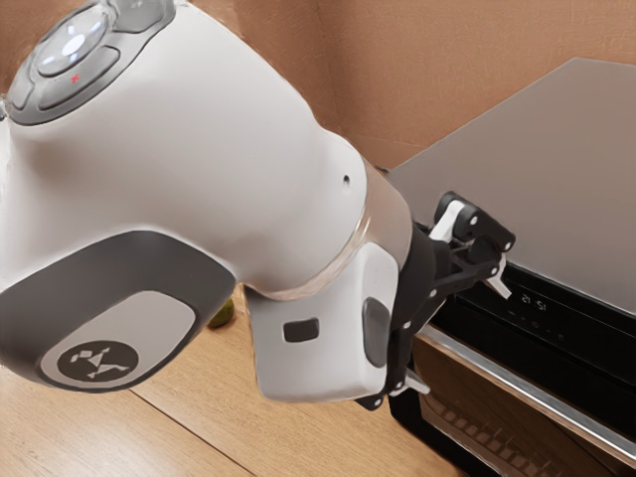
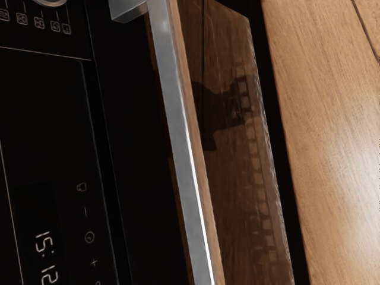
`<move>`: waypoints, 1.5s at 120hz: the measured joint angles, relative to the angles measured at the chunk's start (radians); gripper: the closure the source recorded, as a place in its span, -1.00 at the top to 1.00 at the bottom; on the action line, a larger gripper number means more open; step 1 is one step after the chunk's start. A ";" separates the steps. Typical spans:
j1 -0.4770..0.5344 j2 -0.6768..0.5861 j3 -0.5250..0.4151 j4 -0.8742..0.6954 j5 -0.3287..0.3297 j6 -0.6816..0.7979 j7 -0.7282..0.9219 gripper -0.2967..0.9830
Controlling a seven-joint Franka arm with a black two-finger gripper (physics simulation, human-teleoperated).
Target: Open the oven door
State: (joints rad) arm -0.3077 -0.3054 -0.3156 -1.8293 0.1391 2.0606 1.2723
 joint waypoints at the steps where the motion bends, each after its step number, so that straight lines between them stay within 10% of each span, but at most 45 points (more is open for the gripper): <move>1: 0.000 0.000 0.000 -0.003 -0.001 0.003 0.002 0.54; 147: -0.001 0.059 0.054 -0.113 -0.072 0.042 0.167 0.54; 169: -0.001 -0.003 0.054 -0.182 -0.075 0.036 0.175 0.52; 180: -0.024 -0.254 0.054 -0.380 -0.085 0.038 0.177 0.51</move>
State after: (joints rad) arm -0.3319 -0.5598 -0.2620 -2.2097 0.0540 2.0987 1.4494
